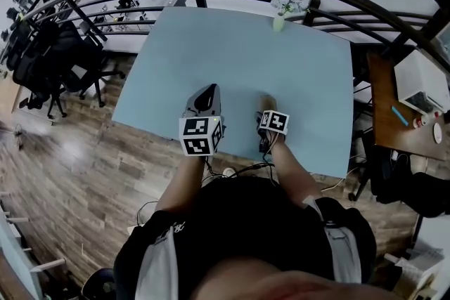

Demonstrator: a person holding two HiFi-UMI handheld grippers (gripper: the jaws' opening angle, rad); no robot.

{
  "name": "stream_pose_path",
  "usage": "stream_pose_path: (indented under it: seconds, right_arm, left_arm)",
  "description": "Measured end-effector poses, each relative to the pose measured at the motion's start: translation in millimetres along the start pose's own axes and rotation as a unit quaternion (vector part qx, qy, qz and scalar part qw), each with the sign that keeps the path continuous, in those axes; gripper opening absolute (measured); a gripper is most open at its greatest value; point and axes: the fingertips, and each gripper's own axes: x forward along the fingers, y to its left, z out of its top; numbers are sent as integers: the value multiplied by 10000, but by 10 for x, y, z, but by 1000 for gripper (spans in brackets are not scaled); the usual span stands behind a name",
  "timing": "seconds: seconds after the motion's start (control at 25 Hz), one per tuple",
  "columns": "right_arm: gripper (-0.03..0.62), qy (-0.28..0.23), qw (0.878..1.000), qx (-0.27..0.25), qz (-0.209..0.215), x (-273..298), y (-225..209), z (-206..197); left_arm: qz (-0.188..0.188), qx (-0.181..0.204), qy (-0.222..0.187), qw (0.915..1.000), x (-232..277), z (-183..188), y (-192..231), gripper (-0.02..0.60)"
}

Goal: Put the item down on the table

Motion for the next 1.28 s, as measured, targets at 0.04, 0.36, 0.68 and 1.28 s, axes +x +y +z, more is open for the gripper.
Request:
stream_pose_path:
  seconds: [0.04, 0.36, 0.68, 1.28]
  right_arm:
    - [383, 5, 10000, -4, 3, 5, -1, -13]
    - [390, -398, 9976, -513, -237, -52, 12, 79]
    - [202, -2015, 9721, -1131, -411, -547, 65, 617]
    - [0, -4422, 8831, -1553, -238, -2445, 591, 1773]
  left_arm:
    - [-2, -2, 1, 10000, -4, -2, 3, 8]
    - [-61, -14, 9, 10000, 7, -18, 12, 9]
    - [-199, -11, -42, 9998, 30, 5, -115, 9]
    - [-641, -10, -97, 9979, 110, 27, -461, 8]
